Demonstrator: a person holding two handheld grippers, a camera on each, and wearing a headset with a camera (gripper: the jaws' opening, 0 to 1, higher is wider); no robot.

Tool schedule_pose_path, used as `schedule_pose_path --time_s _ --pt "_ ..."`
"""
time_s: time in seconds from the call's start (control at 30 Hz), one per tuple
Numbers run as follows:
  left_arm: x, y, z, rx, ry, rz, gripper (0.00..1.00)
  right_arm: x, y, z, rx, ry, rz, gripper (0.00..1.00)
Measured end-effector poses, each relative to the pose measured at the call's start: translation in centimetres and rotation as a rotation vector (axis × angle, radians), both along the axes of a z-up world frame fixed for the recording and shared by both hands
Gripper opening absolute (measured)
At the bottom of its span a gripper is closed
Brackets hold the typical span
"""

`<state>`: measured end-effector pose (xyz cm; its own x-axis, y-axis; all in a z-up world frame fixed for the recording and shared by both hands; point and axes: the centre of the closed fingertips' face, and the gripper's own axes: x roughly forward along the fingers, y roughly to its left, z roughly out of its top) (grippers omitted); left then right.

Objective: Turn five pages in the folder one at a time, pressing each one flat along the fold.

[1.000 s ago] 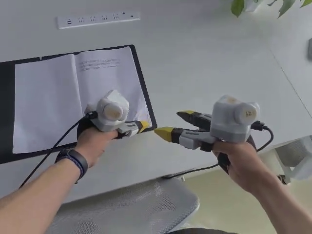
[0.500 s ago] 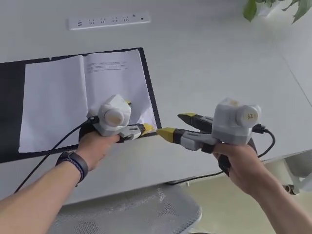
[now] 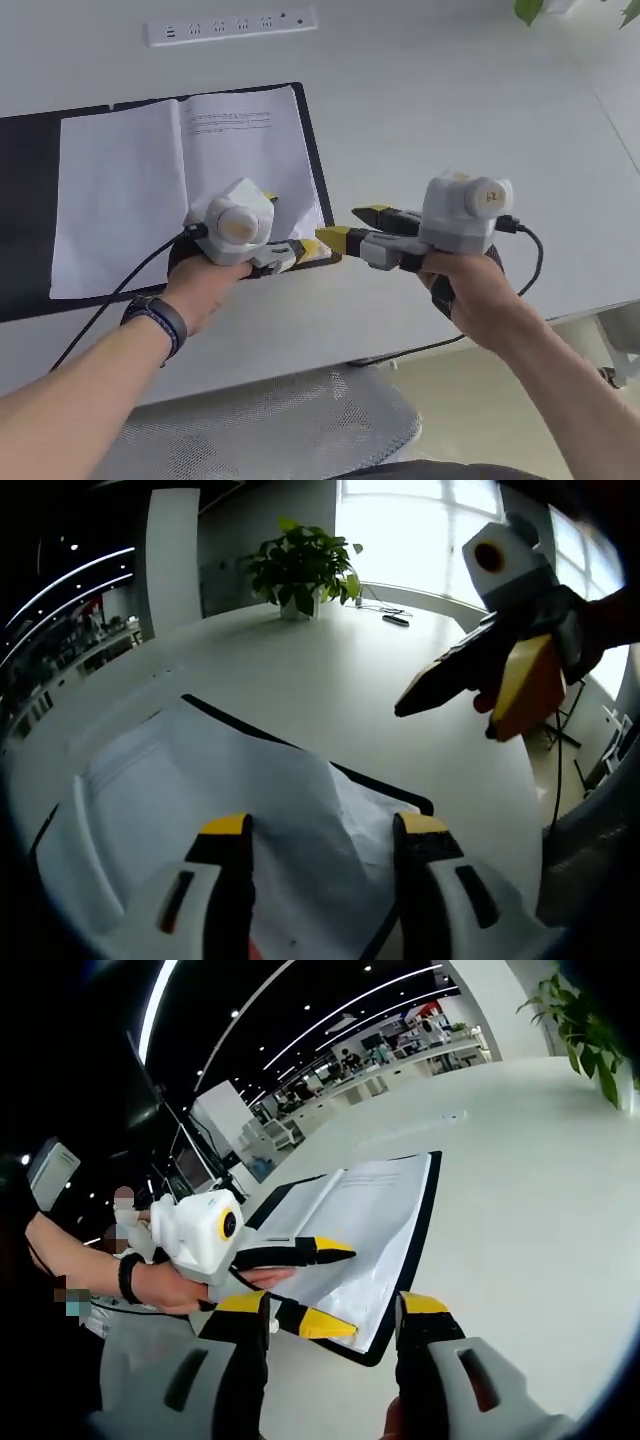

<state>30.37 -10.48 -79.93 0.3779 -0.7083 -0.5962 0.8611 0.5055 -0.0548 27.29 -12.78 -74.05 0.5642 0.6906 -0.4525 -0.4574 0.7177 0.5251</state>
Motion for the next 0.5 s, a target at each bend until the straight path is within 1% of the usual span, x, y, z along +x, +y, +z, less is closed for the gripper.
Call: schedule_pose_path --time_s 0.23,0.33,0.5 --pt "0.2 0.0 -0.1 0.000 0.005 0.002 0.57 1.6 1.9 -1.0 0.029 0.027 0.021 0.48" --pt "0.2 -0.1 -0.1 -0.001 0.007 0.002 0.57 2.0 2.5 -1.3 0.035 0.034 0.031 0.48" --pt "0.2 -0.1 0.0 -0.001 0.012 0.002 0.57 2.2 2.9 -1.6 0.046 0.044 0.037 0.47"
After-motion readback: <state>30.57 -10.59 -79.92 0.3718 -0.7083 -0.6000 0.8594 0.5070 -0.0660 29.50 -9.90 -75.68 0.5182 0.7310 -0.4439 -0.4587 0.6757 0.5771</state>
